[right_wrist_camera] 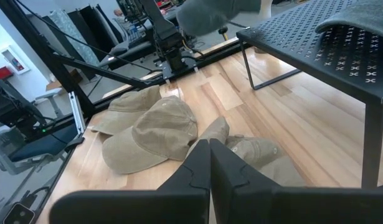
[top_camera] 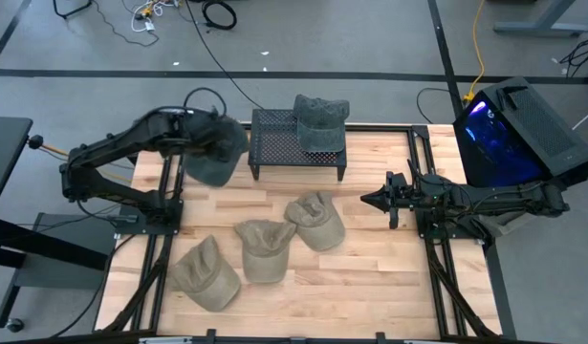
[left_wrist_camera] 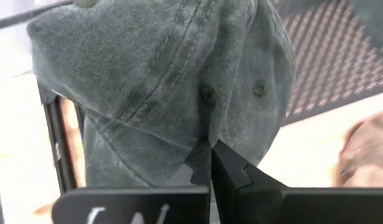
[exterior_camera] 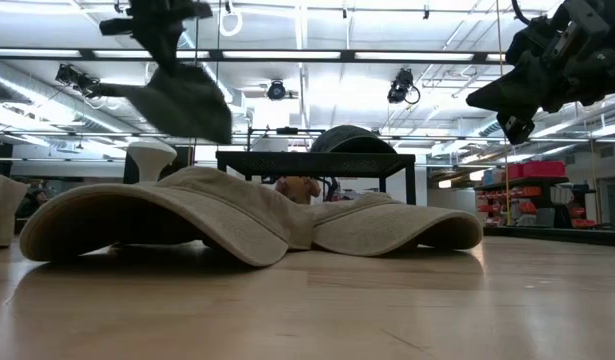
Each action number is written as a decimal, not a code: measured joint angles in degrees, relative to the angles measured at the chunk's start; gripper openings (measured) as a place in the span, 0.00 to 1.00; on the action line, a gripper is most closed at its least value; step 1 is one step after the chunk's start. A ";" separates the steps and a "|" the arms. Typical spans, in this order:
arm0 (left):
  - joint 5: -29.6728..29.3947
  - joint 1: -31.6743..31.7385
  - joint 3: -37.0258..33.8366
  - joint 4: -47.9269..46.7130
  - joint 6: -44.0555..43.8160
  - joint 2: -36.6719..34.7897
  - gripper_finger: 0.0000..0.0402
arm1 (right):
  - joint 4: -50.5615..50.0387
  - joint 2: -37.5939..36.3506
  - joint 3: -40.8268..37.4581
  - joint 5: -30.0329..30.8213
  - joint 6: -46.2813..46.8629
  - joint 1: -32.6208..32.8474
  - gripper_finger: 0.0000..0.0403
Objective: Pick & Place hat
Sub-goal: Stack the green cap on the other green cap on the shelf
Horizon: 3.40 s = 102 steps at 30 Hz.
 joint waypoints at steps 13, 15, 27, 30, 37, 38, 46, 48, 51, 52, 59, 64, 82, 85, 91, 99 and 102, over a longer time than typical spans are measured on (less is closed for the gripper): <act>-1.90 0.00 5.05 14.73 4.85 0.16 0.00 | 0.00 0.00 0.00 0.00 -0.01 0.01 0.00; -1.88 0.00 5.08 18.39 4.86 0.48 0.00 | 0.00 0.02 0.00 0.00 -0.01 0.02 0.00; -0.97 -0.21 5.16 38.47 5.81 2.67 0.00 | 0.02 0.02 0.00 0.00 -0.20 0.01 0.00; -0.97 -0.20 5.12 41.48 5.85 4.04 0.00 | 0.02 0.02 0.00 0.00 -0.22 0.02 0.00; 0.60 -0.22 5.10 50.51 5.92 8.12 0.00 | 0.02 0.04 0.00 -0.02 -0.20 0.02 0.00; 0.74 -0.22 5.10 52.44 5.88 8.84 0.00 | 0.02 0.04 0.00 -0.04 -0.20 0.01 0.00; 3.13 -0.70 5.10 63.47 5.47 13.84 0.00 | 0.00 0.04 0.00 -0.18 -0.14 0.00 0.00; 3.13 -0.74 5.10 65.30 5.23 14.87 0.00 | 0.02 0.04 0.00 -0.40 0.00 0.00 0.00; 3.31 -0.79 5.10 67.53 4.18 16.39 0.00 | 0.02 0.04 0.00 -0.63 -0.15 0.00 0.00; 3.32 -0.79 5.10 68.26 4.09 16.98 0.00 | 0.01 0.04 0.00 -0.63 -0.16 0.00 0.00; 2.72 -1.37 5.07 70.74 1.04 20.70 0.00 | 0.00 0.07 0.00 -1.64 -0.17 0.02 0.00; 2.83 -1.36 5.05 72.50 -1.59 23.37 0.00 | 0.00 0.07 -0.01 -1.70 -0.50 0.00 0.00; 4.88 -1.33 5.03 82.15 0.25 28.94 0.00 | -0.04 0.07 0.00 -3.21 -1.27 0.02 0.00; 4.10 -1.28 5.05 83.47 1.83 29.27 0.01 | -0.02 0.07 0.00 -3.19 -1.27 0.00 0.00; 4.14 -1.18 5.05 84.32 2.46 29.96 0.01 | -0.04 0.07 0.00 -3.19 -1.27 0.02 0.00; 4.19 -1.15 5.16 84.56 2.70 31.45 0.01 | -0.04 0.09 0.00 -3.21 -1.27 0.01 0.00; 4.11 -0.90 5.05 84.00 2.68 32.13 0.01 | -0.04 0.09 0.00 -3.19 -1.28 0.02 0.00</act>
